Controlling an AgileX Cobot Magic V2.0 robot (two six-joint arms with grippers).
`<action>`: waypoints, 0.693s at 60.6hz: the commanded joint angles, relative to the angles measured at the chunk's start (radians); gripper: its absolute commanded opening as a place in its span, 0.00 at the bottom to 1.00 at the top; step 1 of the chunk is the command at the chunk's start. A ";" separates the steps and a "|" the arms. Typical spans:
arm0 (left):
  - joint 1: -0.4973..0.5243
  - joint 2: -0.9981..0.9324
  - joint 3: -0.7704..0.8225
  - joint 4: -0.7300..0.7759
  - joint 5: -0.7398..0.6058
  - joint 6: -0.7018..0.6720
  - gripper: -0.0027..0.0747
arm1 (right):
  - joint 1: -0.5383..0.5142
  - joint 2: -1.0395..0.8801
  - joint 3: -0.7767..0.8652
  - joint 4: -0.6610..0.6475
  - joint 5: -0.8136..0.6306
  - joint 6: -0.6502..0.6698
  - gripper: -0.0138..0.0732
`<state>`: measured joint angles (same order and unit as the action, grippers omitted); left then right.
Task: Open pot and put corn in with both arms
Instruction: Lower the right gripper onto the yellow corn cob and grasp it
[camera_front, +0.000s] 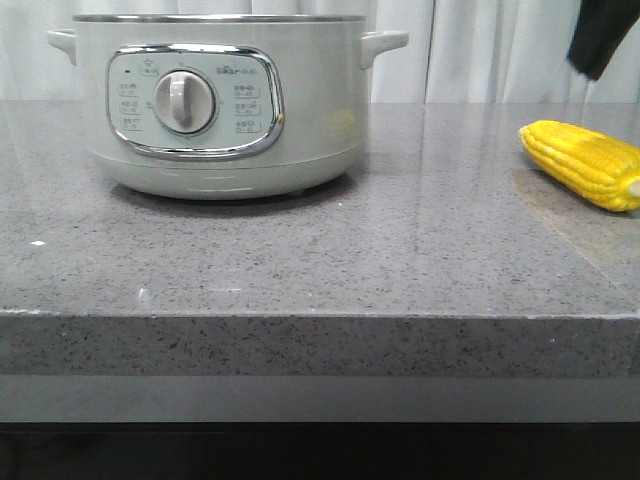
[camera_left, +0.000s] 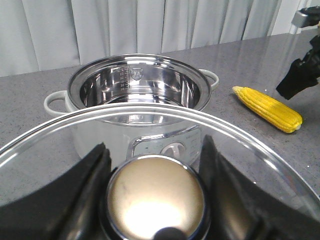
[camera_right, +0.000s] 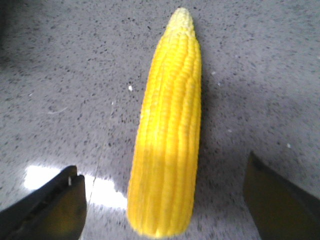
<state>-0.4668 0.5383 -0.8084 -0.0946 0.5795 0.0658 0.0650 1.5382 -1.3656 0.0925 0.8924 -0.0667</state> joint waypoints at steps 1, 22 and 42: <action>0.001 -0.002 -0.040 -0.014 -0.147 -0.003 0.30 | 0.001 0.019 -0.060 0.006 -0.047 -0.009 0.90; 0.001 -0.002 -0.040 -0.014 -0.147 -0.003 0.30 | 0.001 0.144 -0.081 0.006 -0.041 -0.009 0.86; 0.001 -0.002 -0.040 -0.014 -0.147 -0.003 0.30 | 0.001 0.162 -0.081 0.006 -0.012 -0.009 0.54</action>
<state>-0.4668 0.5383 -0.8084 -0.0946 0.5795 0.0658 0.0650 1.7368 -1.4126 0.0942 0.8895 -0.0690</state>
